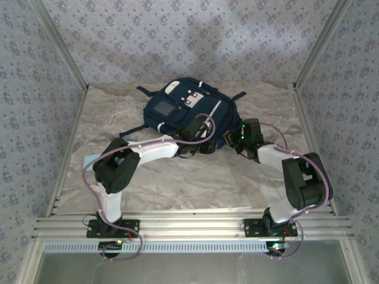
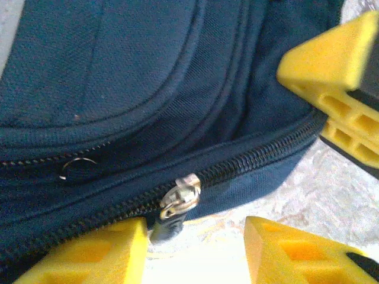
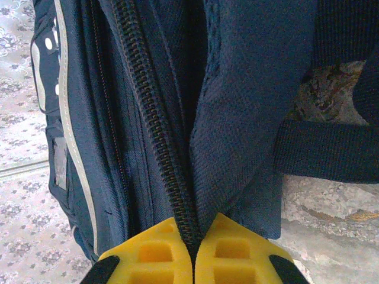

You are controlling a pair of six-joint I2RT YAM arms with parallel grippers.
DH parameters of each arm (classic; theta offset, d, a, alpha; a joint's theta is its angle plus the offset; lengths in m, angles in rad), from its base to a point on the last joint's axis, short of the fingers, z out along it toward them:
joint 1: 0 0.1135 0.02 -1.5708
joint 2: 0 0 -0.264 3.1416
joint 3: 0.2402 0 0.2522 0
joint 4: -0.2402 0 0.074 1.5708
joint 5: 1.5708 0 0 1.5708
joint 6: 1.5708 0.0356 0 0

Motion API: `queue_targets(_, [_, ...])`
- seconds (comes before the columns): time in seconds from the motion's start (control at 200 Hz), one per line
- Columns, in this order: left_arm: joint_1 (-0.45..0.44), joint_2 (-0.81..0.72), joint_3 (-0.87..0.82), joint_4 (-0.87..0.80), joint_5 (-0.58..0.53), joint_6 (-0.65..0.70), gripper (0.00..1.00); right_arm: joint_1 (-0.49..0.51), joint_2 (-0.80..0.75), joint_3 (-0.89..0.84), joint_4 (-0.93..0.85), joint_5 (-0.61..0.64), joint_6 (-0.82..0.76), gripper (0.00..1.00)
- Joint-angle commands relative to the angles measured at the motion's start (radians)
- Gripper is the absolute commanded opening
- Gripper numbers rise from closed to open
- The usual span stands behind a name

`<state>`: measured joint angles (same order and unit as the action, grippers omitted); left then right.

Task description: Pack the student bag

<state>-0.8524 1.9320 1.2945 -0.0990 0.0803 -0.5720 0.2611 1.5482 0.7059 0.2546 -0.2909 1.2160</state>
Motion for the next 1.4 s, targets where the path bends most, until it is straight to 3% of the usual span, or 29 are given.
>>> queue_targets(0.0, [0.005, 0.027, 0.047, 0.043, -0.037, 0.023, 0.32, 0.018, -0.001, 0.034, 0.093, -0.033, 0.021, 0.0])
queue_targets(0.12, [0.011, 0.044, 0.053, 0.033, -0.044, 0.02, 0.15, 0.014, -0.002, 0.027, 0.106, -0.038, 0.029, 0.0])
queue_targets(0.305, [0.017, 0.021, 0.035, 0.012, -0.067, 0.022, 0.0, 0.002, -0.005, 0.027, 0.106, -0.038, 0.028, 0.0])
queue_targets(0.615, [0.029, -0.041, -0.01, -0.019, -0.094, 0.031, 0.0, -0.011, -0.001, 0.023, 0.099, -0.038, 0.018, 0.0])
queue_targets(0.705, [0.03, -0.021, 0.011, -0.031, -0.083, 0.02, 0.18, -0.007, 0.003, 0.028, 0.102, -0.04, 0.022, 0.0])
queue_targets(0.815, [0.031, -0.011, 0.013, 0.004, -0.047, -0.007, 0.21, -0.005, 0.001, 0.03, 0.104, -0.039, 0.025, 0.0])
queue_targets(0.899, [0.031, -0.011, 0.012, 0.024, -0.036, -0.026, 0.48, -0.004, -0.001, 0.028, 0.106, -0.036, 0.024, 0.0])
queue_targets(0.949, [0.031, -0.007, 0.017, 0.025, -0.036, -0.031, 0.54, -0.004, -0.001, 0.027, 0.109, -0.037, 0.027, 0.0])
queue_targets(1.104, [0.031, 0.019, 0.038, 0.018, -0.043, -0.033, 0.55, -0.001, -0.002, 0.027, 0.118, -0.039, 0.032, 0.0])
queue_targets(1.284, [0.033, 0.063, 0.066, -0.013, -0.087, -0.03, 0.42, 0.0, -0.008, 0.02, 0.13, -0.04, 0.042, 0.0])
queue_targets(1.394, [0.034, 0.098, 0.1, -0.07, -0.147, -0.022, 0.41, 0.005, -0.017, 0.018, 0.143, -0.044, 0.046, 0.0])
